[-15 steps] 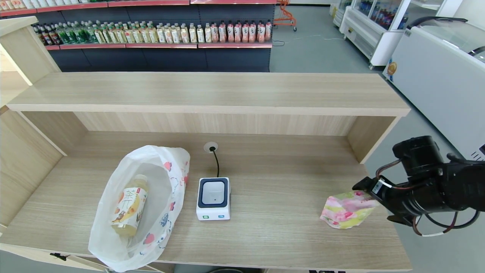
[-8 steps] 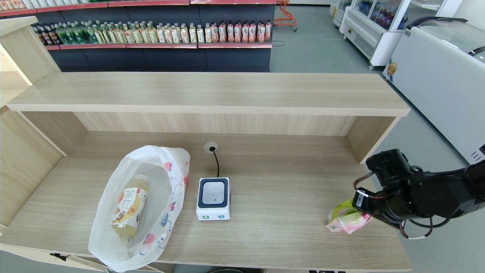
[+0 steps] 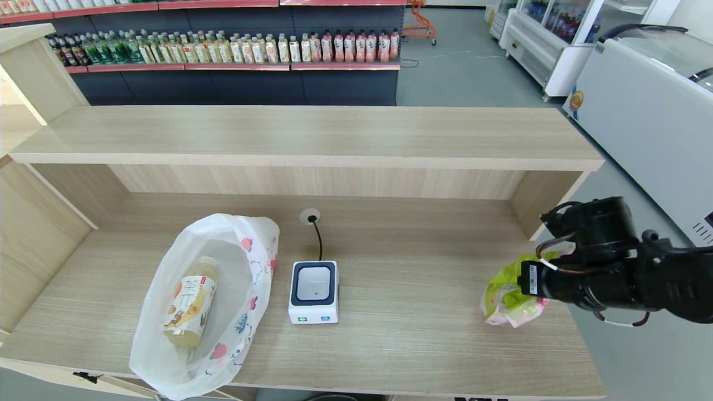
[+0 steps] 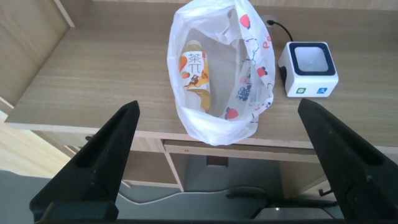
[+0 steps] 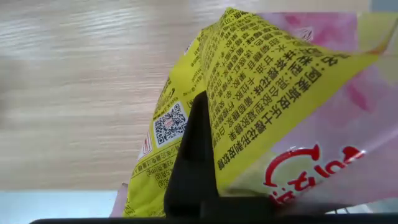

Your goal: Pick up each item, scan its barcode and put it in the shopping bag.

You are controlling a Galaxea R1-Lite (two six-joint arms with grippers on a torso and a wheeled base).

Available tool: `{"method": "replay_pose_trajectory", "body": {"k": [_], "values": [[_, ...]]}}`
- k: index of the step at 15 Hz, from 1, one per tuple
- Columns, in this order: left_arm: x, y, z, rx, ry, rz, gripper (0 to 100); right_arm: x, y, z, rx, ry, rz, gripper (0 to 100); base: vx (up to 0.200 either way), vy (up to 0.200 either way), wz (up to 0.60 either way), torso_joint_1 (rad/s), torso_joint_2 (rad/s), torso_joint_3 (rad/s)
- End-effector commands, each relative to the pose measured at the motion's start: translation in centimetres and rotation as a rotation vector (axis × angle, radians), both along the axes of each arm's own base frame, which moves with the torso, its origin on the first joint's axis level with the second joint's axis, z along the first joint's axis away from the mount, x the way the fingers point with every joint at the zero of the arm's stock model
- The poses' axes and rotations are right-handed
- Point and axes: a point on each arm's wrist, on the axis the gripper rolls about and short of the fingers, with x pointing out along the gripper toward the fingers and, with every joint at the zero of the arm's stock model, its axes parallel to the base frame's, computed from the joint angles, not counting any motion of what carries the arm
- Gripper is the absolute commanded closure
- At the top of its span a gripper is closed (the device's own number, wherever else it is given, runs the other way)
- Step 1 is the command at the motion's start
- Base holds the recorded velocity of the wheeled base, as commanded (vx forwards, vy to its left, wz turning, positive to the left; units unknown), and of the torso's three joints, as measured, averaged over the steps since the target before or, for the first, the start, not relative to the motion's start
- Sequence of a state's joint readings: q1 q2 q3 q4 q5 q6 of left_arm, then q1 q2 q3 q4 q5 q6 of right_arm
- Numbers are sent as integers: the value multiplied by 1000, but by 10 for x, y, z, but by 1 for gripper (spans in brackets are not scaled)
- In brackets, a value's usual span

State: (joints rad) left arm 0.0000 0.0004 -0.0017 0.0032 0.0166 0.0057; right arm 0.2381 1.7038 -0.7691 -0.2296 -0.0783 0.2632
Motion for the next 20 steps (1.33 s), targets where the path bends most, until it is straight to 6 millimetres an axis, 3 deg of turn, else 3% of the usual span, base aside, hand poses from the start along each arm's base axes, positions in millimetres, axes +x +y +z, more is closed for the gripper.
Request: {"method": "replay_pose_trajectory", "body": {"k": [1, 2, 3, 4, 8, 15, 20], "values": [[0, 0, 0, 0, 0, 0, 0, -41, -5, 65, 46, -268, 308, 100, 0, 0, 0, 0, 0, 0], [0, 0, 0, 0, 0, 0, 0, -44, -5, 68, 48, -281, 331, 100, 0, 0, 0, 0, 0, 0], [0, 0, 0, 0, 0, 0, 0, -68, -10, 88, 57, -417, 619, 100, 0, 0, 0, 0, 0, 0], [0, 0, 0, 0, 0, 0, 0, -78, -10, 95, 43, -502, 782, 100, 0, 0, 0, 0, 0, 0], [0, 0, 0, 0, 0, 0, 0, -85, -17, 100, -81, -890, 1260, 100, 0, 0, 0, 0, 0, 0], [0, 0, 0, 0, 0, 0, 0, -87, -32, 82, -24, -1107, 1560, 100, 0, 0, 0, 0, 0, 0], [0, 0, 0, 0, 0, 0, 0, -110, -27, 70, -110, -1278, 1655, 100, 0, 0, 0, 0, 0, 0]]}}
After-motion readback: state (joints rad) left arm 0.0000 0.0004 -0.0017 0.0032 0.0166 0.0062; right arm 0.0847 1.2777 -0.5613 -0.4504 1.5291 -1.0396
